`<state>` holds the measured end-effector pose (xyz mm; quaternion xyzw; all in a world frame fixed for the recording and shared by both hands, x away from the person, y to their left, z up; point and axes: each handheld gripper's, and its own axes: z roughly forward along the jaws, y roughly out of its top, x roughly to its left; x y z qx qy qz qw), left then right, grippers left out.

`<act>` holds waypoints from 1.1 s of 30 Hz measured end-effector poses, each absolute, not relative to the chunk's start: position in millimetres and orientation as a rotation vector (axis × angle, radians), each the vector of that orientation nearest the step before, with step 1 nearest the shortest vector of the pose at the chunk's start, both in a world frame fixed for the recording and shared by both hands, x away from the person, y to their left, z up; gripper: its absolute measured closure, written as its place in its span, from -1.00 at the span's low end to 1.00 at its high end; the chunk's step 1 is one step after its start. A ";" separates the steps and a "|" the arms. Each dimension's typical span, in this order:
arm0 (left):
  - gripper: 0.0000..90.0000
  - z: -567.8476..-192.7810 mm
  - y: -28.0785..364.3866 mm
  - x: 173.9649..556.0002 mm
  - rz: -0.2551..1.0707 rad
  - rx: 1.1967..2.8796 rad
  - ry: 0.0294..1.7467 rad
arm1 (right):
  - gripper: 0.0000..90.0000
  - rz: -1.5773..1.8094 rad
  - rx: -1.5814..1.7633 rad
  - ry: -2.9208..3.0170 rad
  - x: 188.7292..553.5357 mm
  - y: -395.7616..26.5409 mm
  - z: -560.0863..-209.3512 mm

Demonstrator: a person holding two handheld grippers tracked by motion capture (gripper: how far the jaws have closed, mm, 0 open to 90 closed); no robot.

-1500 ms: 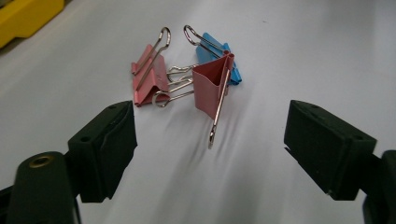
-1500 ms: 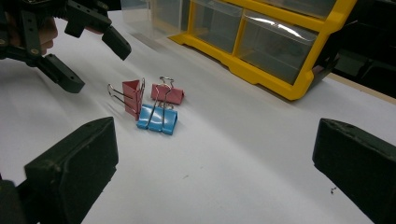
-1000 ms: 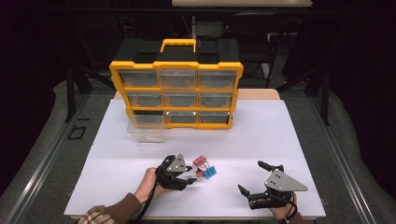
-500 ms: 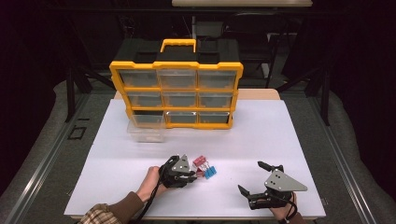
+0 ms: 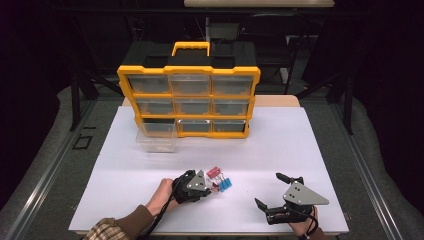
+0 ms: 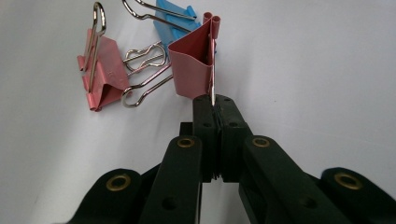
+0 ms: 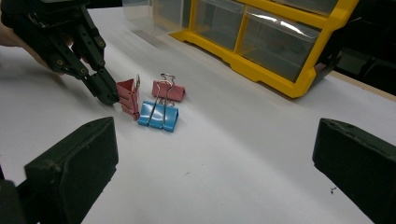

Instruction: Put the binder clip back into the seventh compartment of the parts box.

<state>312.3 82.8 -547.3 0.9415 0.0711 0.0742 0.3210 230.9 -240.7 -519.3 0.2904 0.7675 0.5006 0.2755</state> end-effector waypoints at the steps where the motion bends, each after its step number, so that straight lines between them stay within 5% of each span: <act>1: 0.97 -547.0 83.1 312.0 0.197 2.466 0.188 | -1.00 1.345 0.781 2.062 230.8 -240.7 -519.3; 33: 0.97 -531.7 116.9 314.7 0.237 2.383 0.311 | -1.00 1.323 0.791 2.070 231.1 -239.6 -519.8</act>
